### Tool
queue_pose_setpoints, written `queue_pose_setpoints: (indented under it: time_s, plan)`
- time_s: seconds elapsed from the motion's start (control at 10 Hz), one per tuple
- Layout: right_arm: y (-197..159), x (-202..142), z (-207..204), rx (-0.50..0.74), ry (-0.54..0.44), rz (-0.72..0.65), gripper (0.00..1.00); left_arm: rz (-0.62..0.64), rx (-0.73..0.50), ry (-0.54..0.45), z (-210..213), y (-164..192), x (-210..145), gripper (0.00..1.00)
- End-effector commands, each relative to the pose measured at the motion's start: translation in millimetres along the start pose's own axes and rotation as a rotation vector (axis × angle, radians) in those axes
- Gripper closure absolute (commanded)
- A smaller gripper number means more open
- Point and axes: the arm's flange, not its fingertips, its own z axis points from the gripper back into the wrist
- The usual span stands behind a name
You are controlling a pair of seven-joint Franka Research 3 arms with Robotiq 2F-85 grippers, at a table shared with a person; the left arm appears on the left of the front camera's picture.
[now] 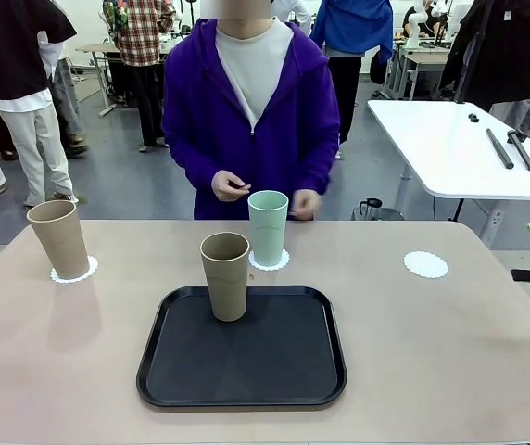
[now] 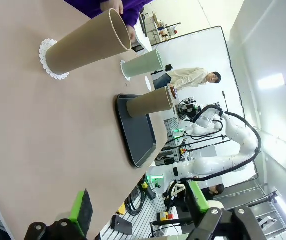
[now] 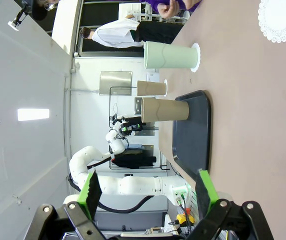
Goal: Place coasters on the table and set cups on them.
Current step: Take one Reusable plastic cup from the Flat Tray and place it on a coaster set by the human.
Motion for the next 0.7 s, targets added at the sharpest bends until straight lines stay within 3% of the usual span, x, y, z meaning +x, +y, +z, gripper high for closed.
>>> queue_pose_setpoints:
  time_s: [0.0,0.5,0.6]
  plan:
    - [1,-3,1,0.001,0.011,0.007,0.00,0.007,0.002,-0.004,2,-2,-1,0.00]
    - [0,0,0,0.000,0.000,0.000,0.00,0.007,0.002,-0.004,2,-2,-1,0.00]
    - [26,11,-10,-0.045,0.059,0.080,0.00,0.007,0.002,-0.004,2,-2,-1,0.00]
